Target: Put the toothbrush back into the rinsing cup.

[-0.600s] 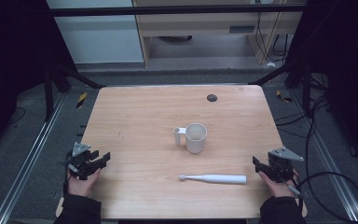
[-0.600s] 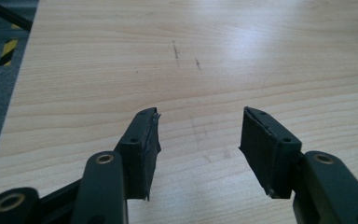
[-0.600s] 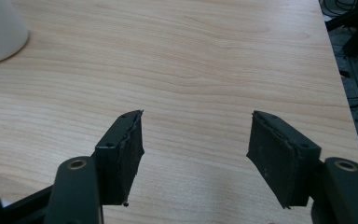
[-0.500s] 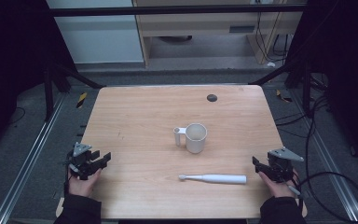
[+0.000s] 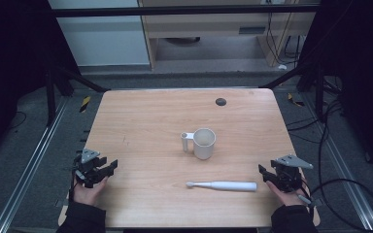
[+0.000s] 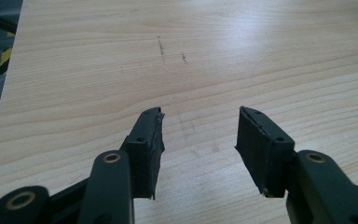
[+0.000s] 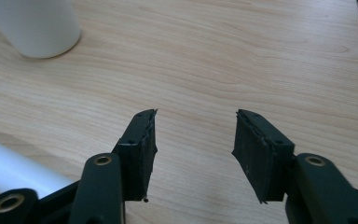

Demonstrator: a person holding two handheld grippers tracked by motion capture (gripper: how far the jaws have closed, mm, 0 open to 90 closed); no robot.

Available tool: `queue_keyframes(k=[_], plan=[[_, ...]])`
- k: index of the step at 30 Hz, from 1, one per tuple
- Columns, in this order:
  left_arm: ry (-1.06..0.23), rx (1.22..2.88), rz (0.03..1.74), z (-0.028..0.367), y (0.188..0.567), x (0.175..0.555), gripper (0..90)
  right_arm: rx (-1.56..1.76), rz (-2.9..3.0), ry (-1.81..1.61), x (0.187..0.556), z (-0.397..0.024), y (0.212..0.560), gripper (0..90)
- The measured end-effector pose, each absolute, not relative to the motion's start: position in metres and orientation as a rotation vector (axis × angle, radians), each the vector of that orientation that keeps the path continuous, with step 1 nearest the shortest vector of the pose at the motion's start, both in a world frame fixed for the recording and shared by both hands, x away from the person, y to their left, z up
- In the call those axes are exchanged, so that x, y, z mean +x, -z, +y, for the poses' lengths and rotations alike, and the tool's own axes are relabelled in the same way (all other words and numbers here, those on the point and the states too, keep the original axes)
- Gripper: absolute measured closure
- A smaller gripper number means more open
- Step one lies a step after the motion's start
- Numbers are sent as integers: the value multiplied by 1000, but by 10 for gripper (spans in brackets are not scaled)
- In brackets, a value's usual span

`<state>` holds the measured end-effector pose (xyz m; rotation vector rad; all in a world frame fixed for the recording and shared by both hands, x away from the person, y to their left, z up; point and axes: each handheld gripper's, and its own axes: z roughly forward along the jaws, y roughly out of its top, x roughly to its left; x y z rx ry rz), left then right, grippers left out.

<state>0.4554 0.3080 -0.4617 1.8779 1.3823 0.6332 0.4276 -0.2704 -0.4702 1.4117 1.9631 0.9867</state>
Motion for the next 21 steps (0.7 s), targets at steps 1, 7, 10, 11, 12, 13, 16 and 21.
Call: queue_keyframes(k=[1, 7, 10, 11, 12, 13, 16, 21], plan=[[-634, 1881, 1379, 308, 462, 455, 491, 1410, 1972, -988, 427, -269, 470, 512], [-635, 1901, 1375, 306, 462, 456, 481, 1385, 2028, -1012, 425, -259, 468, 588], [-637, 1904, 1376, 305, 462, 456, 480, 1366, 2055, -1005, 423, -255, 469, 629], [-637, 1901, 1376, 305, 462, 456, 481, 1364, 2062, -1006, 423, -254, 469, 644], [-638, 1900, 1375, 305, 462, 456, 481, 1372, 2073, -1010, 423, -253, 469, 660], [-638, 1900, 1375, 305, 462, 456, 481, 1368, 2082, -1007, 422, -252, 470, 676], [-641, 1903, 1376, 305, 462, 455, 481, 1371, 2109, -1013, 421, -249, 471, 719], [-645, 1903, 1378, 304, 463, 455, 481, 1363, 2145, -1018, 420, -245, 473, 794]])
